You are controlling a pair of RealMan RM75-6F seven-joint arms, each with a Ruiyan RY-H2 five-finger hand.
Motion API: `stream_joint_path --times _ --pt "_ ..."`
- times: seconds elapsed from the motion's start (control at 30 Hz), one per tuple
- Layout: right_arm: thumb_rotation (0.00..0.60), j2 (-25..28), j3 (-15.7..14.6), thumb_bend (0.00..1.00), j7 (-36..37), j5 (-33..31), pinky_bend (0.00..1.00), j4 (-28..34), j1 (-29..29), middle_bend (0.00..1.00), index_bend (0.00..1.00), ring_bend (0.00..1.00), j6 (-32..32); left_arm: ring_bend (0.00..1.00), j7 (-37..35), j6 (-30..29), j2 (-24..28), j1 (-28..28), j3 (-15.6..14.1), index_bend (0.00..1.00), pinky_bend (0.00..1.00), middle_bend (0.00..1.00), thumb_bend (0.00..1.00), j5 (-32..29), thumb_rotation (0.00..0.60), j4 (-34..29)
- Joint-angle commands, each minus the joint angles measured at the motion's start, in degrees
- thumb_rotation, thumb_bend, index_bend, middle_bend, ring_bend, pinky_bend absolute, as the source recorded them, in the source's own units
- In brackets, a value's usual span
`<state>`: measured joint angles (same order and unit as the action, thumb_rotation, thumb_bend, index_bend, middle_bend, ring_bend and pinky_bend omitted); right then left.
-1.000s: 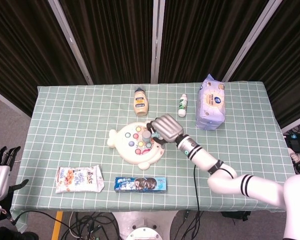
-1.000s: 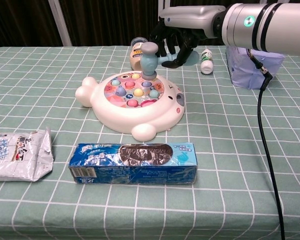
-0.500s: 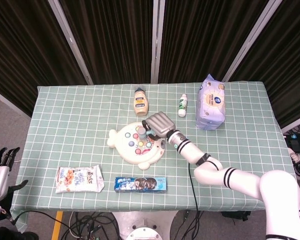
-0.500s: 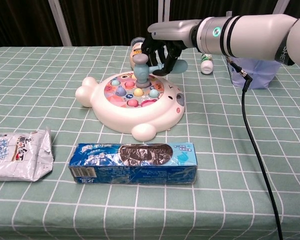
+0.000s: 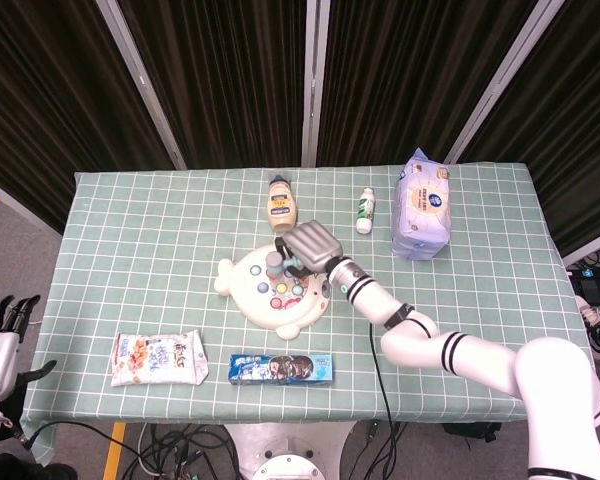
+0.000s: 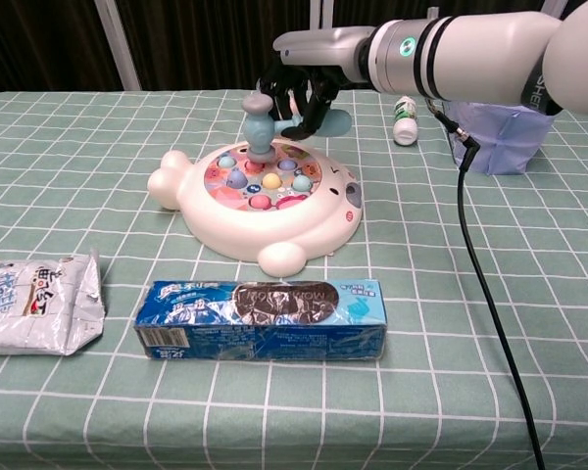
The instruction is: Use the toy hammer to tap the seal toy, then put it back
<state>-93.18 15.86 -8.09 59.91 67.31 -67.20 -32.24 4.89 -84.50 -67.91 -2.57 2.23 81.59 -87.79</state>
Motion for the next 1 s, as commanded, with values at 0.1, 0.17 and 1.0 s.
stream_joint_path --times 0.1,0.17,1.0 --pt "0.6 -1.65 -0.87 0.56 -1.19 -1.24 0.66 -2.08 -1.17 0.59 0.67 0.48 0.76 0.02 -0.19 0.02 -0.22 0.12 -0.1 0.09 0.0 0.13 0.01 -0.04 0.6 0.25" --pt "0.6 -1.11 -0.47 0.56 -0.59 -0.94 0.66 -1.17 -0.71 0.59 0.67 0.48 -0.46 0.02 -0.32 -0.17 -0.31 0.21 -0.09 0.09 0.0 0.13 0.01 0.02 0.6 0.36" --pt "0.6 7.82 -10.89 0.48 16.25 13.48 0.59 2.03 19.02 0.54 0.65 0.48 -13.99 0.02 1.7 -3.12 -0.96 -0.35 1.37 0.09 0.0 0.13 0.01 2.13 0.6 0.62"
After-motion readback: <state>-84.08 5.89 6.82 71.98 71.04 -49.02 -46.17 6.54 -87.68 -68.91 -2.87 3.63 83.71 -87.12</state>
